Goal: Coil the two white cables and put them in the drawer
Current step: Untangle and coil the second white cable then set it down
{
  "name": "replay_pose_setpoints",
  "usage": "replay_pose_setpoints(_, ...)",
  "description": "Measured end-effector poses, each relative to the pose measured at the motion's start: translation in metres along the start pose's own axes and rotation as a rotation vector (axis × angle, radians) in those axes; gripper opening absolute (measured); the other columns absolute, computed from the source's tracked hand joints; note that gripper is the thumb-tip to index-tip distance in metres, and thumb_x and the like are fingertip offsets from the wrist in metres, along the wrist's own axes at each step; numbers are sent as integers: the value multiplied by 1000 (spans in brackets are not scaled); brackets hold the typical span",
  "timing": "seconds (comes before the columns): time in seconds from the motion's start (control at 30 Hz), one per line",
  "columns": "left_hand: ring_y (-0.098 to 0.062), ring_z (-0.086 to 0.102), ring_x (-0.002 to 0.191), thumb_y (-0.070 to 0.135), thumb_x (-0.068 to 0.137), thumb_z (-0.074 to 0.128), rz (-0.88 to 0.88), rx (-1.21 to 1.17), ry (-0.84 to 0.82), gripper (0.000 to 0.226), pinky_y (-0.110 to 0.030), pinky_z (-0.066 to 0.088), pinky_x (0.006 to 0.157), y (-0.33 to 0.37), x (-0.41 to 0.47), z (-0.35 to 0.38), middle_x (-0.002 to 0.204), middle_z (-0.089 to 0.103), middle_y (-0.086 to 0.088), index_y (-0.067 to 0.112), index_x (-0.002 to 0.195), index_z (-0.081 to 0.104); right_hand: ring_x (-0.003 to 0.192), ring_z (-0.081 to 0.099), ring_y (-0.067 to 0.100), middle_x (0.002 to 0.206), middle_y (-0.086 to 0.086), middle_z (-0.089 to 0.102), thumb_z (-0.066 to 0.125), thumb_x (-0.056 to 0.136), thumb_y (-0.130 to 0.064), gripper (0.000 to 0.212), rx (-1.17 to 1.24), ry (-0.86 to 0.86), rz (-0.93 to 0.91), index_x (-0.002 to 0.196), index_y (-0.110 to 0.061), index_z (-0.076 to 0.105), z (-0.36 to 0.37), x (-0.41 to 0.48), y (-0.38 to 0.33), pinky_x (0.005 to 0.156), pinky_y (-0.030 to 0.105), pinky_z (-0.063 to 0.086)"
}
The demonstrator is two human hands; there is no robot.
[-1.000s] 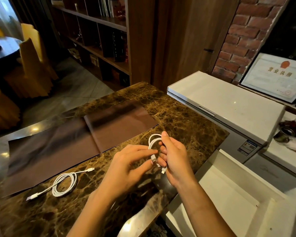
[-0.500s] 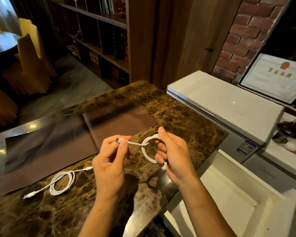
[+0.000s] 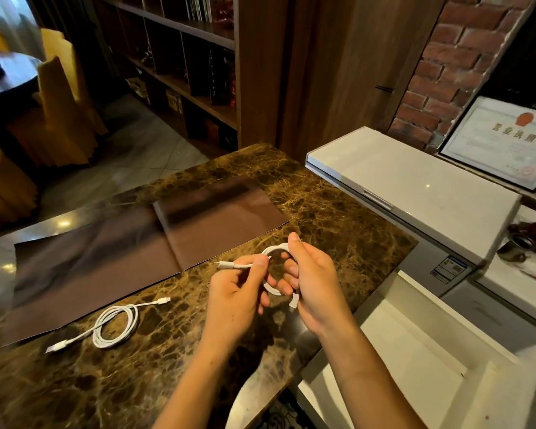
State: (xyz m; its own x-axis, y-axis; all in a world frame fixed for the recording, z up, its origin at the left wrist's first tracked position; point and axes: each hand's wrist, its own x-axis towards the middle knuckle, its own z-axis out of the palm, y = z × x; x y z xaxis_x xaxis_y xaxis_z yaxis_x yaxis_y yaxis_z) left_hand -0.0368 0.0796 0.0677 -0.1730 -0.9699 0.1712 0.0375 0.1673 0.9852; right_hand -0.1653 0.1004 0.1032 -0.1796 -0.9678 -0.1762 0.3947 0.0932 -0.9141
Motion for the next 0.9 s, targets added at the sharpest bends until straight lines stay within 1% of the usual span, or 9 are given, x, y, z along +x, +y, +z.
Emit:
replay_pose_setpoints(0.13, -6, 60, 42, 26, 104, 52, 0, -2, 28, 34, -12, 46, 42, -3, -1, -1, 57, 71, -1, 16, 82, 76, 44, 50, 12, 53, -1, 55, 49, 106, -37, 46, 4, -42, 3, 70, -15, 66, -3, 0, 2, 44, 27, 48)
replay_pose_setpoints(0.23, -10, 61, 43, 30, 100, 55, -28, -18, 91, 37, -15, 48, 43, -6, -1, 0, 58, 70, -7, 11, 76, 76, 49, 57, 16, 58, 7, 56, 50, 106, -34, 43, 10, -63, 2, 82, -2, 65, -4, 0, 7, 51, 28, 54)
replay_pose_setpoints(0.3, -15, 62, 42, 33, 99, 56, -29, 7, 140, 39, -18, 50, 45, -8, 0, -1, 56, 70, -9, 12, 73, 77, 66, 71, 27, 74, 23, 69, 49, 107, -31, 45, 10, -85, 22, 98, 9, 66, -8, 2, 10, 62, 33, 61)
replay_pose_setpoints(0.33, -15, 64, 43, 34, 99, 57, -26, 21, 169, 39, -19, 51, 47, -10, 0, -3, 55, 70, -9, 13, 72, 78, 81, 75, 31, 90, 28, 74, 48, 107, -30, 42, -15, -99, 23, 106, 6, 70, -11, 2, 11, 72, 36, 62)
replay_pose_setpoints(0.43, -17, 66, 45, 40, 97, 59, -39, 47, 226, 34, -25, 54, 47, -13, 0, -7, 56, 71, -7, 20, 79, 80, 109, 73, 27, 112, 13, 78, 48, 107, -27, 31, -145, -150, -8, 114, -16, 77, -22, -1, 11, 90, 37, 59)
replay_pose_setpoints(0.53, -15, 67, 44, 52, 94, 58, -18, 92, 242, 34, -22, 53, 44, -15, -1, -9, 56, 72, -4, 27, 84, 80, 100, 75, 20, 107, 4, 80, 55, 104, -23, 25, -302, -111, -38, 111, -25, 79, -33, -6, 10, 79, 30, 61)
replay_pose_setpoints(0.67, -13, 67, 43, 60, 93, 57, 41, 137, 278, 40, -24, 54, 43, -19, -1, -10, 55, 71, -1, 29, 79, 78, 81, 72, 15, 89, 4, 78, 62, 101, -17, 20, -345, -39, -79, 103, -21, 81, -43, -11, 11, 73, 30, 58)
replay_pose_setpoints(0.8, -8, 71, 53, 53, 95, 58, 119, 228, 278, 30, -33, 57, 47, -24, -1, -10, 60, 74, 8, 39, 77, 78, 80, 70, 15, 90, 9, 79, 68, 97, -19, 13, -341, -47, -82, 100, -20, 81, -49, -13, 10, 71, 28, 56)
replay_pose_setpoints(0.9, 0, 75, 75, 46, 97, 57, 194, 329, 257, 27, -26, 61, 61, -24, 0, -10, 84, 79, 14, 30, 107, 77, 82, 71, 14, 95, 11, 79, 74, 89, -26, 15, -202, -140, -17, 100, -18, 79, -47, -14, 5, 71, 25, 55)
